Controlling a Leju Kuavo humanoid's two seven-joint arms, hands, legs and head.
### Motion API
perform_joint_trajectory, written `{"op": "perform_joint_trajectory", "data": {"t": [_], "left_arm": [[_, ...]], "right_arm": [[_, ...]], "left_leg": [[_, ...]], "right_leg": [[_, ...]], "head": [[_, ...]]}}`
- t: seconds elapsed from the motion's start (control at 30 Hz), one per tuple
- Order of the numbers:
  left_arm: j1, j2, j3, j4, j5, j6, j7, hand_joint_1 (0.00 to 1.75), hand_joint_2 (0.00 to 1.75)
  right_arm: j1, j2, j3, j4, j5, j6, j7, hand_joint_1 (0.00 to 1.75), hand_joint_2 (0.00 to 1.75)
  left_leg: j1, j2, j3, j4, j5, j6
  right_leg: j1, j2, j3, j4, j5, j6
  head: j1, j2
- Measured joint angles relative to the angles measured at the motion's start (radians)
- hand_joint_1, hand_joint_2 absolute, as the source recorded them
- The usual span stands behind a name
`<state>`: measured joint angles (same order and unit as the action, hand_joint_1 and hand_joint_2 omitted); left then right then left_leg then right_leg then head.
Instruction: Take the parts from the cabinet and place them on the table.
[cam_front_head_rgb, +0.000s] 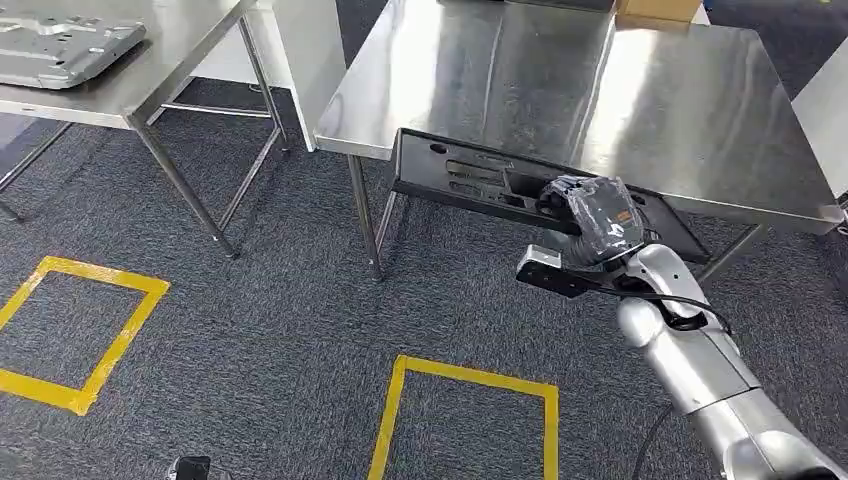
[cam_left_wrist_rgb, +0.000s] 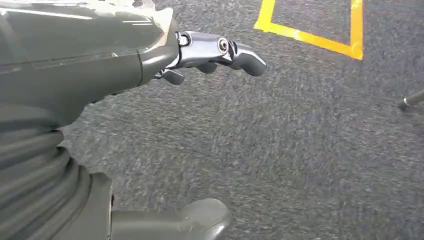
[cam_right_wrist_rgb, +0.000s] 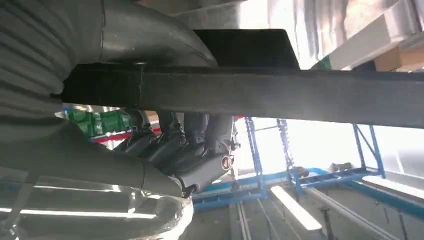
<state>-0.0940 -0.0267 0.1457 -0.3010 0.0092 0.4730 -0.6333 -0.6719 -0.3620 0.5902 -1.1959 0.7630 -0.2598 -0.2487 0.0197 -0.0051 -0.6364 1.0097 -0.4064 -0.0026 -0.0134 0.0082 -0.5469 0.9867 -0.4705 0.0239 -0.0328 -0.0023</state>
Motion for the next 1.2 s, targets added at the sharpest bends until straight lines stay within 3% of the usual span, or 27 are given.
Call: {"op": "perform_joint_trajectory", "data": {"t": [0.03, 0.07, 0.13, 0.33, 0.43, 0.57, 1.2], "left_arm": [[0.0, 0.0, 0.0, 0.0, 0.0, 0.001, -0.001, 0.0, 1.75], [0.001, -0.002, 0.0, 0.0, 0.002, 0.001, -0.002, 0.0, 1.75], [0.001, -0.003, 0.0, 0.0, 0.003, 0.002, -0.004, 0.0, 1.75], [0.002, -0.004, 0.0, 0.0, 0.003, 0.002, -0.007, 0.0, 1.75], [0.002, -0.004, -0.001, 0.0, 0.005, 0.002, -0.008, 0.0, 1.75], [0.002, -0.005, -0.002, 0.0, 0.006, 0.002, -0.011, 0.0, 1.75], [0.001, -0.005, -0.005, 0.0, 0.009, 0.002, -0.014, 0.0, 1.75]], "right_arm": [[-0.001, 0.0, -0.003, 0.0, 0.0, 0.0, 0.001, 1.47, 1.75], [0.0, 0.0, -0.005, 0.0, -0.001, 0.0, 0.002, 1.47, 1.75], [0.0, 0.001, -0.009, 0.0, -0.003, 0.0, 0.002, 1.47, 1.75], [-0.001, 0.002, -0.018, 0.0, -0.009, 0.0, 0.002, 1.47, 1.75], [-0.001, 0.002, -0.019, 0.0, -0.01, 0.001, 0.003, 1.47, 1.75], [-0.001, 0.002, -0.019, 0.0, -0.01, 0.002, 0.003, 1.47, 1.75], [0.0, -0.007, -0.023, 0.0, -0.012, 0.002, 0.003, 1.47, 1.75]], "left_leg": [[0.001, 0.001, -0.003, 0.002, 0.0, 0.006], [0.0, 0.001, -0.004, -0.001, 0.004, 0.008], [-0.01, -0.004, -0.004, -0.001, 0.003, 0.009], [-0.018, -0.009, -0.004, -0.001, -0.002, 0.029], [-0.02, -0.009, -0.004, -0.001, -0.002, 0.031], [-0.021, -0.009, -0.004, -0.001, 0.0, 0.033], [-0.016, -0.007, -0.003, -0.001, 0.0, 0.033]], "right_leg": [[0.0, 0.0, -0.001, 0.0, 0.0, 0.002], [0.009, -0.001, -0.001, 0.004, -0.001, 0.0], [0.007, -0.003, -0.001, -0.003, -0.001, 0.0], [0.002, -0.009, 0.004, -0.013, -0.002, 0.001], [0.0, -0.009, 0.004, -0.014, 0.0, 0.009], [0.0, -0.009, 0.004, -0.014, 0.001, 0.011], [0.001, -0.009, 0.003, -0.013, 0.001, 0.011]], "head": [[0.002, 0.0], [0.004, 0.0], [0.004, 0.0], [0.004, 0.0], [0.004, 0.0], [0.004, 0.0], [0.003, 0.0]]}}
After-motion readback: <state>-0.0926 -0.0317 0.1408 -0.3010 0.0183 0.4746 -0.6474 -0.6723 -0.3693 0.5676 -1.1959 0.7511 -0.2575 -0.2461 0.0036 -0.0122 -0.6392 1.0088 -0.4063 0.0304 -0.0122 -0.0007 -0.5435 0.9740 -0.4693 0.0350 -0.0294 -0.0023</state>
